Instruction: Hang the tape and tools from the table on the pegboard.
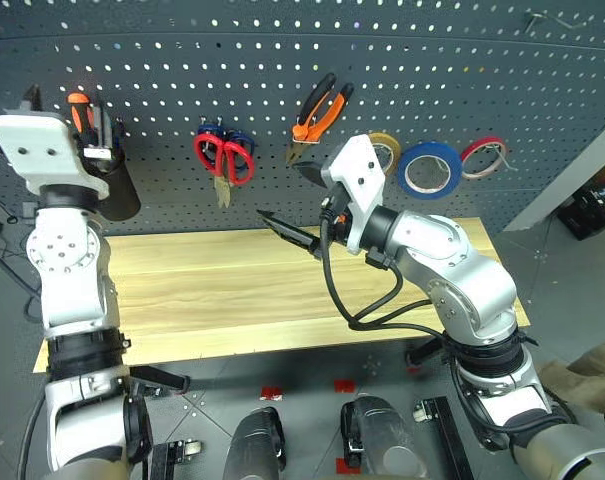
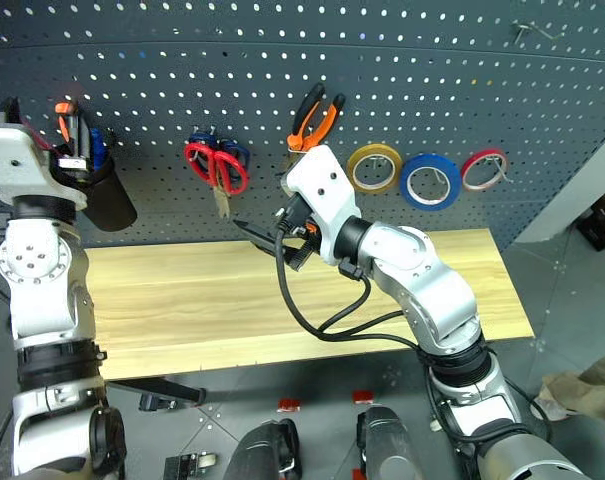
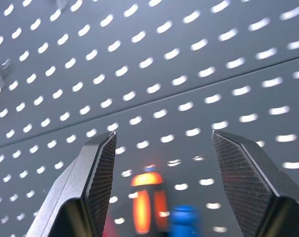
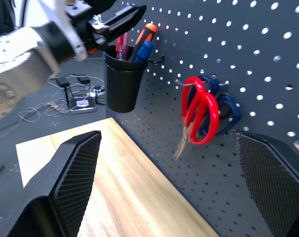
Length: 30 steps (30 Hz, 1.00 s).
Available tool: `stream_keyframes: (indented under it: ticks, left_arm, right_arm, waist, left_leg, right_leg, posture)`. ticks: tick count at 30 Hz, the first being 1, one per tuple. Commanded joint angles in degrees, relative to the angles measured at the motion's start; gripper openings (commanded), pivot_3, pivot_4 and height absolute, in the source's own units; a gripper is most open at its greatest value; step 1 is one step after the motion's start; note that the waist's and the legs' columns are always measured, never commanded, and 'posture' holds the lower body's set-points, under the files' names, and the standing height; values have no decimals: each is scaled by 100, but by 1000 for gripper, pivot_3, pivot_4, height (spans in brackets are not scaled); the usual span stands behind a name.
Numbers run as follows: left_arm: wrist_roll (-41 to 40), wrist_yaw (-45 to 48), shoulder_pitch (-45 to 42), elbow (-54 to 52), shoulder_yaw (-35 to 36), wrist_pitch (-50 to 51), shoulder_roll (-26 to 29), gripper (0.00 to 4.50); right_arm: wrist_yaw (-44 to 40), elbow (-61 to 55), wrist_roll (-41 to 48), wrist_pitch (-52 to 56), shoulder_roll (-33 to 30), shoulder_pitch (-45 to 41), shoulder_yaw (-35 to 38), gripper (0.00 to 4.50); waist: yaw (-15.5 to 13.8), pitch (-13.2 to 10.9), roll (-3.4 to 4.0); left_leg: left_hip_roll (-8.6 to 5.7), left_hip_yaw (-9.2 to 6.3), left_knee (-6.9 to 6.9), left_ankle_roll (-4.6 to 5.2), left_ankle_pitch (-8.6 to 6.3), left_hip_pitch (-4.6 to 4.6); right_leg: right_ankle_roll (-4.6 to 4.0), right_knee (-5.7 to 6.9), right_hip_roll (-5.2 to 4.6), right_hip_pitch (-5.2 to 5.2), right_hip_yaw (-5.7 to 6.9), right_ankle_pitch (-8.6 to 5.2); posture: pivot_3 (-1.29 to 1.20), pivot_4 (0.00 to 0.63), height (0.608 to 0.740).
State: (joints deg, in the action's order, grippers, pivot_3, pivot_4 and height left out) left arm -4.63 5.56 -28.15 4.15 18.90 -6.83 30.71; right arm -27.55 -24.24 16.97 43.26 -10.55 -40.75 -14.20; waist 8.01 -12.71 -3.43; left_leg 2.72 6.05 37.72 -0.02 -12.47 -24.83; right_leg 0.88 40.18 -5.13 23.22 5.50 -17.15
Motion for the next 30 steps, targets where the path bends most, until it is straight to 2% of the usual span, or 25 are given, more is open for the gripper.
stream_keyframes:
  ticks: [1, 5, 8, 12, 15, 18, 25, 30]
  left_arm:
    - [-72, 116, 471, -720, -46, 429, -84, 3243]
    - [-190, 224, 1088, -1163, 83, 1161, -53, 3243]
    - [-374, 85, 1315, -1094, 237, 2361, -117, 3243]
    - [-188, -87, 1551, -1186, 271, 2755, -113, 3243]
    - [-596, 205, 1907, -1096, 512, 2686, -263, 3243]
    - [-646, 278, 2221, -978, 563, 2577, -386, 3243]
    - [-543, 127, 2624, -929, 608, 2280, -603, 3243]
    - [-396, 37, 2870, -919, 510, 2057, -694, 3243]
  right_arm:
    - [-18, -101, 14, -152, -106, 108, 146, 4500]
    - [-38, -87, 29, -171, -213, 212, 150, 4500]
    - [-8, -11, 7, -211, -286, 374, 171, 4500]
    - [129, 219, -170, -459, -342, 823, 195, 4500]
    - [856, 1015, -750, -1512, -117, 1613, 330, 4500]
    - [1466, 1728, -1220, -2633, 84, 2077, 486, 4500]
    - [1995, 3475, -1520, -3958, 20, 2615, 1103, 4500]
    - [1956, 4588, -1604, -4557, -85, 2483, 1262, 4500]
  waist:
    - [8, 46, 7]
    - [16, 49, 6]
    - [1, 94, 19]
    - [-12, 152, 18]
    - [-33, 269, 16]
    - [-40, 305, 19]
    - [-78, 424, 28]
    - [-106, 516, 47]
  left_leg:
    - [0, 0, 1, 0, 0, 1]
    - [3, -3, 15, 1, 0, 6]
    - [4, -6, 18, 1, 1, 15]
    - [1, -20, 23, 3, 6, 15]
    - [0, -19, 20, 3, 5, 15]
    - [-2, -12, 19, 2, 5, 16]
    - [0, -22, 20, 2, 9, 23]
    - [1, -5, 15, 8, 6, 42]
  right_leg:
    - [0, 1, 0, -1, -2, 0]
    - [-2, 33, 4, 1, -6, 1]
    - [-5, 59, 4, 3, -8, 2]
    - [-6, 68, 8, 1, -6, 1]
    - [-6, 63, 6, 0, -7, 2]
    - [-6, 57, 3, -3, -10, 1]
    - [-21, 69, 9, -3, -11, 10]
    - [-21, 68, 11, -11, -26, 10]
  posture:
    - [-236, 137, 740]
    - [-222, 132, 740]
    - [-203, 124, 740]
    - [-193, 115, 740]
    - [-180, 105, 740]
    - [-174, 97, 740]
    - [-144, 71, 740]
    - [-111, 47, 740]
